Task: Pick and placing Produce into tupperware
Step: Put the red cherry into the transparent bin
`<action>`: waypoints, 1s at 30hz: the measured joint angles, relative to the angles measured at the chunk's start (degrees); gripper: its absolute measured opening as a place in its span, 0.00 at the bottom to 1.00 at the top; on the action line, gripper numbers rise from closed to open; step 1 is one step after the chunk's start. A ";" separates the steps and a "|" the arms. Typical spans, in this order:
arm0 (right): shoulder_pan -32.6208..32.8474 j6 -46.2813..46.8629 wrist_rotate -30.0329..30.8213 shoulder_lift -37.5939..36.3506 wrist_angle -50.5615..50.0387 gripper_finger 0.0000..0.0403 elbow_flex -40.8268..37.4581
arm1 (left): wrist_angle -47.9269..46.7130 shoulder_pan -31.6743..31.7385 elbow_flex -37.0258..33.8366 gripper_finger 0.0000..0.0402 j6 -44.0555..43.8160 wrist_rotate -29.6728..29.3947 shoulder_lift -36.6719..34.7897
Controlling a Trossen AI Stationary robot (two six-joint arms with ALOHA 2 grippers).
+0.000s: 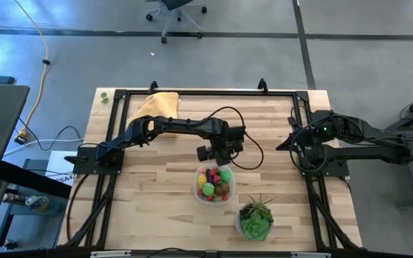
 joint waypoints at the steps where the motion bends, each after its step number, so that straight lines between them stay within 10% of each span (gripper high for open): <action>1: -0.02 0.00 -0.02 0.00 0.00 0.00 0.00 | 0.00 -0.06 0.00 0.42 0.82 0.65 0.00; 30: -0.01 0.00 -0.01 0.00 0.02 0.00 0.00 | -0.76 -0.96 0.02 0.42 3.39 -1.18 3.85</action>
